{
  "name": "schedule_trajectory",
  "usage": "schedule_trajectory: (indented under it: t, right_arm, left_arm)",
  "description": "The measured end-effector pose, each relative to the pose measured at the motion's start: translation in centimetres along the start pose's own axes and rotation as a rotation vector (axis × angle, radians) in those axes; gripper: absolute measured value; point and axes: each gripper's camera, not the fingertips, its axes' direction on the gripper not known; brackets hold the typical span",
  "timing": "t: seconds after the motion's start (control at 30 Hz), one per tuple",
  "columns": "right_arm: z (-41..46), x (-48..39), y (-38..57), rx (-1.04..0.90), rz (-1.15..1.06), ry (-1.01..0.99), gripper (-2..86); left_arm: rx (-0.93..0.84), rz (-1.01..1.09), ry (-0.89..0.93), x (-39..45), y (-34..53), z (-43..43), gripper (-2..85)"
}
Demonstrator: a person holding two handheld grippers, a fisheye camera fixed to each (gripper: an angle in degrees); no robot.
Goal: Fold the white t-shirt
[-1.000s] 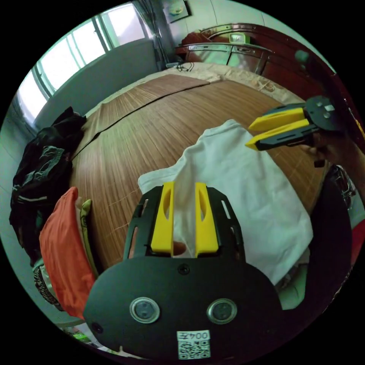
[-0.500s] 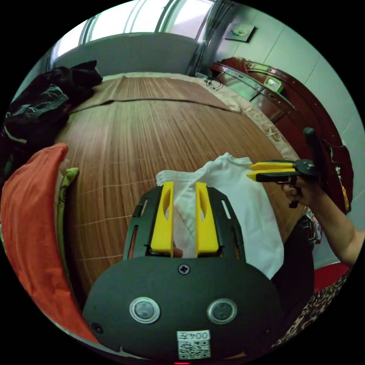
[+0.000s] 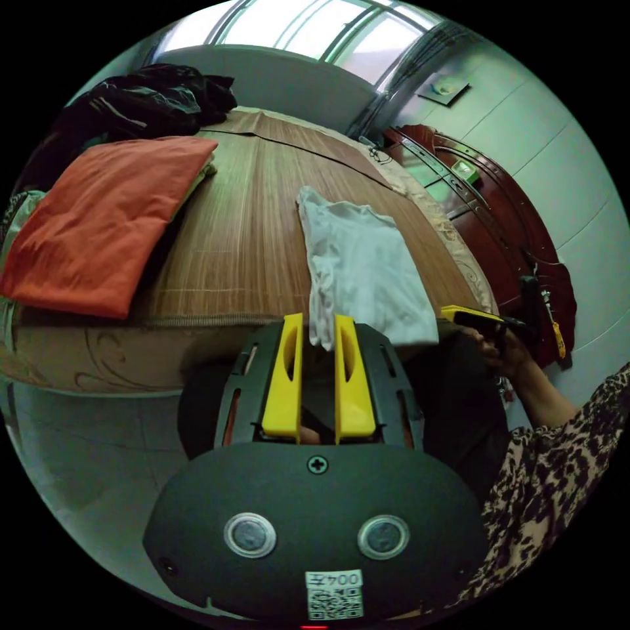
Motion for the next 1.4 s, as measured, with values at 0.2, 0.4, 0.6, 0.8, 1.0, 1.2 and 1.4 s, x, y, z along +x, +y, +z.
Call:
schedule_trajectory:
  t: [0.2,0.4,0.6,0.8,1.0,1.2,1.4]
  right_arm:
    - [2.2,-8.4,0.8,0.024,-0.267,0.063,7.2]
    - [6.9,-16.3,0.8,0.050,-0.496,0.148,5.3]
    - [12.1,-22.3,3.8,0.046,-0.756,0.360,7.4]
    - [16.2,-24.6,6.0,0.042,-0.897,0.559,10.4]
    - [18.4,-24.7,6.9,0.067,-0.912,0.686,7.2]
    - [15.2,-21.9,5.6,0.078,-0.708,0.450,3.5]
    - [10.8,-16.9,3.6,0.121,-0.495,0.181,3.4]
  left_arm:
    - [0.014,-0.114,0.010,-4.4,1.5,-2.1,7.4]
    - [-0.013,-0.225,0.061,-8.3,4.0,-1.6,7.1]
    - [0.041,-0.314,0.105,-12.2,6.1,-2.3,6.5]
    - [0.036,-0.320,0.130,-14.5,7.0,-2.0,6.6]
    - [0.028,-0.326,0.149,-16.3,7.6,-1.6,7.0]
    - [0.011,-0.298,0.166,-17.1,7.7,-0.9,8.4]
    - [0.011,-0.267,0.317,-17.4,6.5,1.6,13.2]
